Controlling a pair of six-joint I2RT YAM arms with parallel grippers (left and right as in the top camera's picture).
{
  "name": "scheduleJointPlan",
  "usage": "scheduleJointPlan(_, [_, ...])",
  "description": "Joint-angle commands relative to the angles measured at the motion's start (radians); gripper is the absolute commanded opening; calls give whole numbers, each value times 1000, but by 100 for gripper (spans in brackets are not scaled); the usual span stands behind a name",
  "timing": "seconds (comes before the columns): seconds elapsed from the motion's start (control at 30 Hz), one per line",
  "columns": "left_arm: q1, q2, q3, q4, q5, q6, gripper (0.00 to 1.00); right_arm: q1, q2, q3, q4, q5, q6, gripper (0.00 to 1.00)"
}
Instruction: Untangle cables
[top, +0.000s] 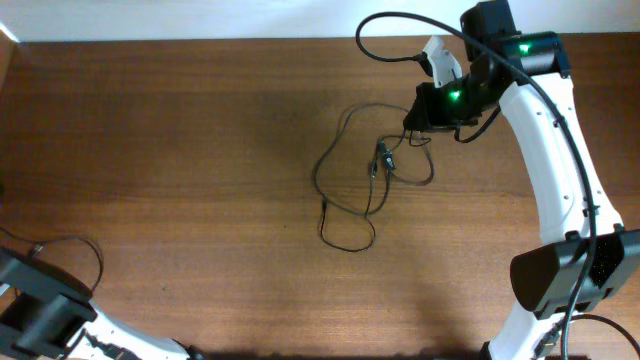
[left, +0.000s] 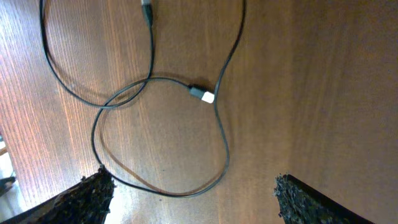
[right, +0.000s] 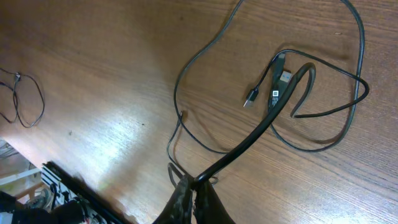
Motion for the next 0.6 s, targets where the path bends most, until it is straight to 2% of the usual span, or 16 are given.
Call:
scheduleJointPlan(0.0, [-59,-202,62,-10,246,97,90,1,1,-3,28,-55,3,23])
scheduleJointPlan(0.03, [-111,-270,62,-11,301,154,90,1,1,-3,43,-74,14,51])
scheduleJointPlan(0.07, [-172,-324,62,-20,301,173,91,1,1,-3,48,-74,43,56])
scheduleJointPlan(0.1, [-254,-371,62,-19,301,177,91,0,-2,6,45,-62,100,57])
scheduleJointPlan(0.13, [-364,-409,62,-5,300,224,91,-1,-27,29,54,29,193,57])
scheduleJointPlan(0.2, [-510,-422,62,-2,288,260,91,-2,-79,55,54,143,256,57])
scheduleJointPlan(0.23, [-636,-418,56,-3,274,263,91,-24,-129,66,53,188,266,61])
scheduleJointPlan(0.27, [-770,-398,56,-1,273,267,90,-90,-173,66,37,189,266,70])
scheduleJointPlan(0.3, [-830,-386,56,2,273,268,89,-156,-188,66,13,189,266,73])
scheduleJointPlan(0.33, [-909,-362,56,3,273,268,78,-219,-189,66,-18,189,257,73])
scheduleJointPlan(0.37, [-969,-336,56,6,273,267,72,-274,-186,63,-39,189,236,73])
scheduleJointPlan(0.47, [-1118,-217,56,7,274,267,69,-315,-178,50,-60,193,185,75])
scheduleJointPlan(0.53, [-1207,-106,56,40,273,267,61,-314,-177,32,-60,193,182,77])
scheduleJointPlan(0.57, [-1241,-39,56,76,274,267,64,-314,-177,32,-65,193,182,79])
